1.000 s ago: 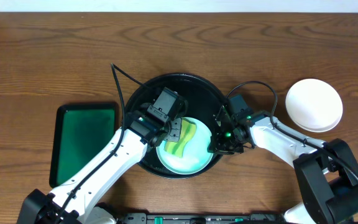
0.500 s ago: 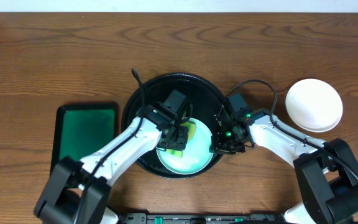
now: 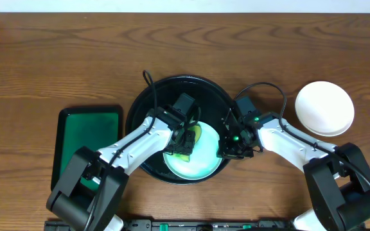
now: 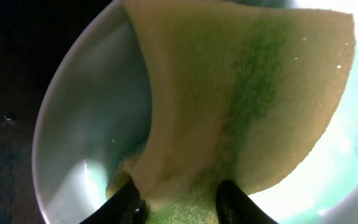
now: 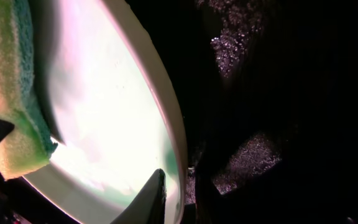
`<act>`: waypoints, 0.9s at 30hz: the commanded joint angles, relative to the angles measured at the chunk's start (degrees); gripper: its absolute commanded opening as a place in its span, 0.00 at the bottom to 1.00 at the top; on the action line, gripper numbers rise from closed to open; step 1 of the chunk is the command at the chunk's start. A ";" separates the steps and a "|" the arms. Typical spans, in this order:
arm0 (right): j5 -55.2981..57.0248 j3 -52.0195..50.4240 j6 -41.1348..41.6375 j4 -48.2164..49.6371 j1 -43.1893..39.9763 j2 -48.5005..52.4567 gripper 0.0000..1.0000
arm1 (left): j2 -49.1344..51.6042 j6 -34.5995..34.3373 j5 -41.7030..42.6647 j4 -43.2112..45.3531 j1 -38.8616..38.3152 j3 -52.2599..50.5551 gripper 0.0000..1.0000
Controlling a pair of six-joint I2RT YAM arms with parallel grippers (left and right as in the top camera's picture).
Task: Clean dirty plates on tray and stack at the side
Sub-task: 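Scrub the tilted pale green plate with the sponge in the left gripper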
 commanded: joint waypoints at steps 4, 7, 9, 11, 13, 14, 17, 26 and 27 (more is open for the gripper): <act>2.36 0.59 0.39 -0.42 0.17 1.01 0.15 | 1.42 0.79 0.07 1.07 -0.20 -0.66 0.19; 2.36 0.59 0.39 -0.42 0.17 1.01 0.14 | 1.49 0.79 0.61 1.07 -0.20 -0.66 0.13; 2.36 0.59 0.39 -0.44 0.17 1.01 0.14 | 1.53 0.79 0.70 1.05 -0.20 -0.66 0.13; 2.36 0.59 0.39 -0.44 0.17 1.01 0.14 | 1.57 0.76 0.72 1.05 -0.20 -0.66 0.13; 2.34 0.59 0.39 -0.44 0.17 1.01 0.14 | 1.64 0.76 0.70 1.05 -0.20 -0.66 0.14; 2.34 0.59 0.39 -0.46 0.17 1.01 0.14 | 1.75 0.76 0.70 1.05 -0.20 -0.66 0.16; 2.34 0.59 0.39 -0.72 0.17 1.01 0.12 | 1.90 0.74 0.09 1.05 -0.20 -0.66 0.07; 2.36 0.59 0.37 -1.11 0.17 1.01 0.10 | -1.33 -1.86 -14.25 -1.36 -0.20 -0.59 0.07; 2.36 0.59 0.35 -1.11 0.17 1.01 0.10 | -2.34 -1.99 -14.62 -1.70 -0.20 -0.59 0.07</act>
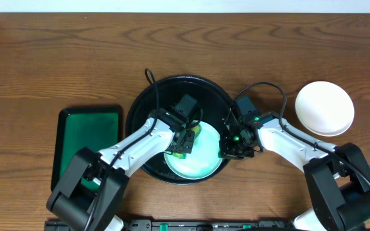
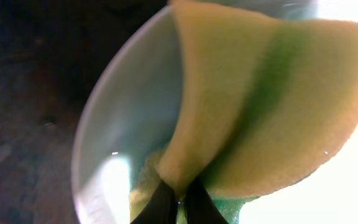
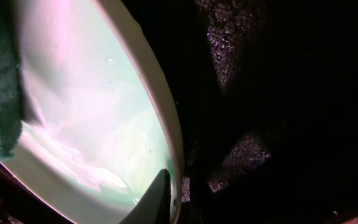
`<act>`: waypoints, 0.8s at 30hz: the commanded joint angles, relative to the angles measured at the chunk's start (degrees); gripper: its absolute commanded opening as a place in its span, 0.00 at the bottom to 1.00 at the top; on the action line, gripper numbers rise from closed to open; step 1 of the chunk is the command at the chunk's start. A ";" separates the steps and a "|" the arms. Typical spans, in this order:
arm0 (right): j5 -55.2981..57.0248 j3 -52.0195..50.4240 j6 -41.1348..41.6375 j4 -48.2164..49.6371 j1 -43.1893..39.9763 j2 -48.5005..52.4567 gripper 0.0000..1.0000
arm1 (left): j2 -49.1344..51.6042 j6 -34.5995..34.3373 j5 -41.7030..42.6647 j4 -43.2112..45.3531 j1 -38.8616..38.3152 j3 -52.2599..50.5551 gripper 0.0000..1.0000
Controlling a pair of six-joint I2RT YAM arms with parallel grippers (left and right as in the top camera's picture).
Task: Clean dirty plates on tray and stack at the side
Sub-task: 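Scrub the tilted pale green plate with the sponge in the left gripper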
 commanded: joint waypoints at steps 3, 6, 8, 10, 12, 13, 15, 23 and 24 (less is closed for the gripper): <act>1.70 0.44 0.37 -0.39 0.17 1.01 0.10 | -4.96 -3.87 -12.31 -2.64 0.63 -0.59 0.07; 1.70 0.44 0.35 -0.39 0.17 1.01 0.11 | -8.22 -4.17 -14.40 -3.85 0.70 -0.59 0.07; 1.70 0.44 0.35 -0.39 0.17 1.01 0.10 | -8.79 -4.17 -14.36 -4.04 0.70 -0.59 0.07; 1.70 0.44 0.37 -0.37 0.17 1.01 0.10 | -8.55 -4.11 -13.18 -4.04 0.70 -0.61 0.07; 1.70 0.44 0.35 -0.35 0.17 1.01 0.10 | -7.82 -3.96 -11.30 -3.76 0.68 -0.61 0.07; 1.70 0.44 0.35 -0.33 0.17 1.01 0.10 | -7.48 -3.87 -10.36 -3.52 0.68 -0.61 0.07; 1.68 0.44 0.35 -0.17 0.17 1.01 0.10 | -6.71 -3.69 -8.87 -2.69 0.63 -0.61 0.07; 1.66 0.44 0.37 -0.17 0.17 1.01 0.11 | -6.25 -0.63 2.64 0.15 0.55 -0.61 0.43; 1.64 0.44 0.37 -0.17 0.17 1.01 0.11 | -6.25 -0.04 4.09 0.57 0.55 -0.61 0.49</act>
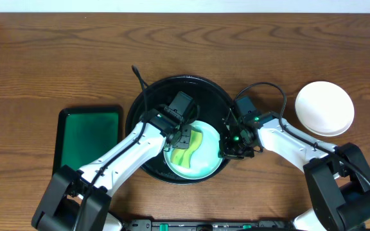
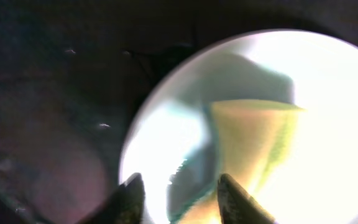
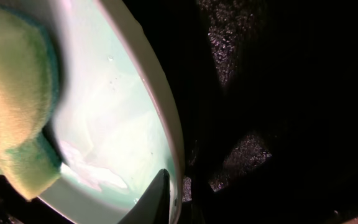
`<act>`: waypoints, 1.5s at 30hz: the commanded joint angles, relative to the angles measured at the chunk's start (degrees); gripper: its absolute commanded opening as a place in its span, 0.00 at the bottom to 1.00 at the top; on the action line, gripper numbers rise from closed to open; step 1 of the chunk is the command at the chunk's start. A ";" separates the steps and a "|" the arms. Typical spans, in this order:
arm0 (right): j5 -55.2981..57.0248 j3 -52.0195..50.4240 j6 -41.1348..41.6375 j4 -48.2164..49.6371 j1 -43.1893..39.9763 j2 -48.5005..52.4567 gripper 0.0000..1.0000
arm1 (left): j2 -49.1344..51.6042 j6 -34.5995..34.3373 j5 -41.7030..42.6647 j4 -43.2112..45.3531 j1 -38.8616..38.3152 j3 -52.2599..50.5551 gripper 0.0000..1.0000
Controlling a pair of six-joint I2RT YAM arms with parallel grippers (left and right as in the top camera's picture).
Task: Clean dirty plates on tray and stack at the side
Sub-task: 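Scrub the tilted pale green plate with the sponge in the left gripper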
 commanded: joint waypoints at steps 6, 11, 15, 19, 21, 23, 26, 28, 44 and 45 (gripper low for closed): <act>1.60 0.42 0.37 -0.48 0.17 1.01 0.12 | 0.48 2.62 9.92 1.25 0.13 -0.59 0.71; 1.60 0.42 0.35 -0.46 0.17 1.01 0.12 | 2.34 2.86 12.90 1.44 0.17 -0.59 0.72; 1.60 0.42 0.37 -0.50 0.17 1.01 0.11 | 5.35 2.84 13.27 1.66 0.15 -0.59 0.72; 1.60 0.42 0.37 -0.63 0.17 1.01 0.11 | 7.67 2.84 13.27 1.68 0.15 -0.59 0.68; 1.60 0.42 0.37 -0.63 0.17 1.01 0.11 | 8.22 2.86 13.25 1.70 0.15 -0.59 0.49; 1.60 0.42 0.37 -0.63 0.17 1.01 0.11 | 8.28 2.86 13.22 1.97 0.15 -0.59 0.24; 1.60 0.42 0.37 -0.63 0.17 1.01 0.11 | 8.28 3.06 13.18 2.67 0.15 -0.59 0.08; 1.60 0.42 0.37 -0.66 0.17 1.01 0.11 | 8.31 3.08 13.03 2.93 0.15 -0.59 0.07; 1.40 0.42 0.35 -0.63 0.17 1.01 0.11 | 8.26 -4.20 -11.47 -4.70 4.24 -0.35 0.07; 1.40 0.42 0.35 -0.63 0.17 1.01 0.10 | 8.26 -4.35 -11.45 -4.87 4.85 -0.35 0.07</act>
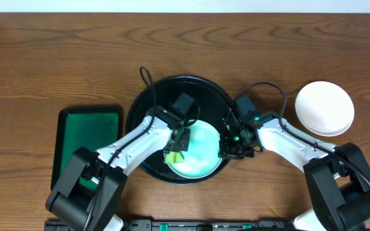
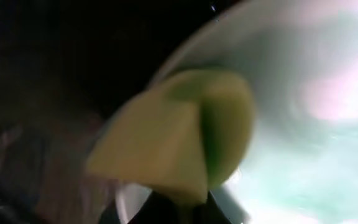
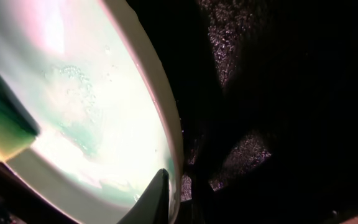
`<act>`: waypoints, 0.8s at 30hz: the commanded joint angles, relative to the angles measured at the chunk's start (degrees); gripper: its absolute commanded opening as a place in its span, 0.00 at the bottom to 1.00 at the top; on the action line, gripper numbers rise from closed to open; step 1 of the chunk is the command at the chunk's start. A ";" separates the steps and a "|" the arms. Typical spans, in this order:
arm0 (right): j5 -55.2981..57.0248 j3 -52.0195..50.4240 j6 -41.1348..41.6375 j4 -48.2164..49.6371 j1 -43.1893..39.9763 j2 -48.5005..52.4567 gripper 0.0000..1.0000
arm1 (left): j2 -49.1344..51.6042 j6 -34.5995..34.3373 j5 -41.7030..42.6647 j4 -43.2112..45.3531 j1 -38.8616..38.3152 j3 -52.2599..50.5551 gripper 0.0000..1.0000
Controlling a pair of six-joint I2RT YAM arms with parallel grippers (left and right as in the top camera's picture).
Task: Clean dirty plates on tray and stack at the side
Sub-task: 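Scrub the tilted pale green plate with the sponge in the left gripper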
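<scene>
A pale green plate (image 1: 198,149) lies in the round black tray (image 1: 148,106). My left gripper (image 1: 177,145) is shut on a yellow-green sponge (image 2: 179,134), which rests at the plate's left rim. In the right wrist view the plate (image 3: 86,106) fills the left half, with the sponge's corner (image 3: 2,134) at its far edge. My right gripper (image 3: 176,199) is shut on the plate's right rim (image 1: 222,151), one finger inside and one outside.
A clean white plate (image 1: 324,108) sits upside down on the table at the right. A green rectangular tray (image 1: 88,138) with a black frame lies left of the round tray. Both arms reach in from the near edge.
The left gripper was open above the plate with the sponge lying loose in the middle. Now it is shut on the sponge at the plate's left rim. The right gripper has not moved.
The left gripper held the sponge on the plate at the two oldest moments, shifting a little between them. Then it was open and higher, the sponge lying loose. Now it grips the sponge at the left rim. The right gripper held the plate's rim throughout.
</scene>
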 commanded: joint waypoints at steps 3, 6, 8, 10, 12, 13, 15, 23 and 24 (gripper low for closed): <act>1.55 0.37 0.31 -0.46 0.17 1.01 0.11 | 1.29 -2.54 -10.58 -1.86 4.48 -1.07 0.07; 1.57 0.37 -0.09 -0.48 0.17 1.01 0.11 | 1.31 1.36 -5.66 -0.07 4.33 -1.07 0.07; 1.57 0.37 -0.09 -0.46 0.17 1.01 0.11 | 1.31 4.42 -0.11 2.14 4.00 -1.07 0.07; 1.57 0.37 -0.09 -0.46 0.17 1.01 0.11 | 1.31 6.75 5.03 4.98 3.43 -1.07 0.07; 1.55 0.37 -0.09 -0.50 0.17 1.01 0.11 | 1.31 7.15 7.89 7.43 2.78 -1.07 0.07; 1.55 0.37 -0.09 -0.52 0.17 1.01 0.11 | 1.31 7.69 9.22 8.68 2.38 -1.07 0.07; 1.55 0.37 -0.09 -0.57 0.17 1.01 0.11 | 1.31 7.78 10.93 10.38 1.77 -1.07 0.08; 1.55 0.37 -0.07 -0.92 0.17 1.01 0.11 | 1.31 11.74 18.27 13.18 0.59 -1.09 0.07; 1.55 0.37 -0.07 -0.92 0.17 1.01 0.11 | 1.31 12.92 19.87 13.60 0.59 -1.07 0.07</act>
